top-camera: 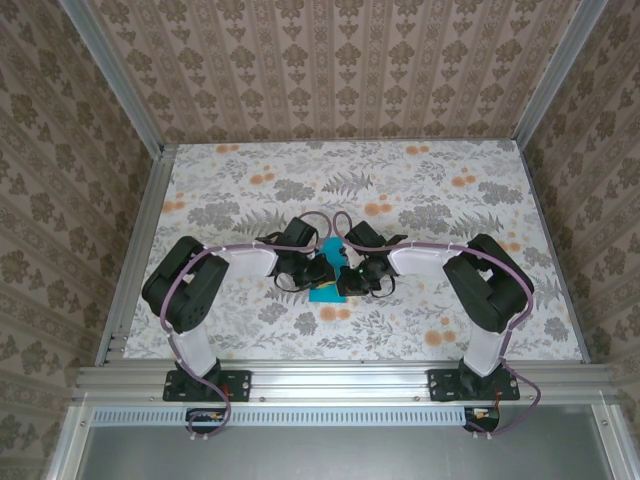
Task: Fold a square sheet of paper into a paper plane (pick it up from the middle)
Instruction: Fold the triangle a second time at the center of the table.
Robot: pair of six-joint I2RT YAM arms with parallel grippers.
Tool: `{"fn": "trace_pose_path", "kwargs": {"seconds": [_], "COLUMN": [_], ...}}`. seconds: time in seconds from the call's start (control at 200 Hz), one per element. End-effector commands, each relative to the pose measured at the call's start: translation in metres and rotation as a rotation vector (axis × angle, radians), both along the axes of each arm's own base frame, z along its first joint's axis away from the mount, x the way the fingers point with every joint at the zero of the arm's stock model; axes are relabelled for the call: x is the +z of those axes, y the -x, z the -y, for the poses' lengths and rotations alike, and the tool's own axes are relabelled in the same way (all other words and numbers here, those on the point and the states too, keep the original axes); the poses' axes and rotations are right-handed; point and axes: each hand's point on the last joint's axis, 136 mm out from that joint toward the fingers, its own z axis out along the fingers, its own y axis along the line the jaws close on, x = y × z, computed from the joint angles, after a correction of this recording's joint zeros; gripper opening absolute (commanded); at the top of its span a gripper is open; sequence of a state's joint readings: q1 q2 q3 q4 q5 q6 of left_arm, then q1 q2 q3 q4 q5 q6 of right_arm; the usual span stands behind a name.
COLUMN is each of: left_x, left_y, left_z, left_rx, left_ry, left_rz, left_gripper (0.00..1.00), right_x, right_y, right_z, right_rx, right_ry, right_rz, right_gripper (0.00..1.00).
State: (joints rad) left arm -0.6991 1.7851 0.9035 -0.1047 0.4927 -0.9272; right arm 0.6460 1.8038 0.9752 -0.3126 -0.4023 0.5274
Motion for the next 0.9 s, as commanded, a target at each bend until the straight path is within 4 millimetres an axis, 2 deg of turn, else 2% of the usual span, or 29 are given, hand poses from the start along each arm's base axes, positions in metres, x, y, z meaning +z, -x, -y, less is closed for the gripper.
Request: {"fn": "trace_pose_path", "kwargs": {"seconds": [0.0, 0.225, 0.66, 0.765, 0.895], "left_x": [-0.009, -0.015, -0.023, -0.024, -0.015], "left_y": [-0.003, -0.017, -0.051, -0.057, -0.063], "left_z": [-0.010, -0.028, -0.064, -0.068, -0.065], "left_rx": [0.014, 0.033, 0.089, 0.090, 0.072], "left_ry": [-0.039, -0.058, -0.065, -0.066, -0.063], "left_rz": [-0.016, -0.009, 0.001, 0.001, 0.022], "left_gripper": [0.15, 0.16, 0.16, 0.16, 0.17], "right_x": [-0.025, -0.034, -0.038, -0.038, -0.037], "right_y": [0.018, 0.026, 0.029, 0.029, 0.028], "right_z": [0.027, 0.037, 0.041, 0.041, 0.041], "right_rx": [-0.008, 0.008, 0.009, 0.006, 0.004], "right_ry": [0.144, 0.190, 0.204, 0.205, 0.200], "right_rz": [-0.068, -0.086, -0.092, -0.091, -0.090], "right_gripper": [0.11, 0.11, 0.11, 0.11, 0.12]}}
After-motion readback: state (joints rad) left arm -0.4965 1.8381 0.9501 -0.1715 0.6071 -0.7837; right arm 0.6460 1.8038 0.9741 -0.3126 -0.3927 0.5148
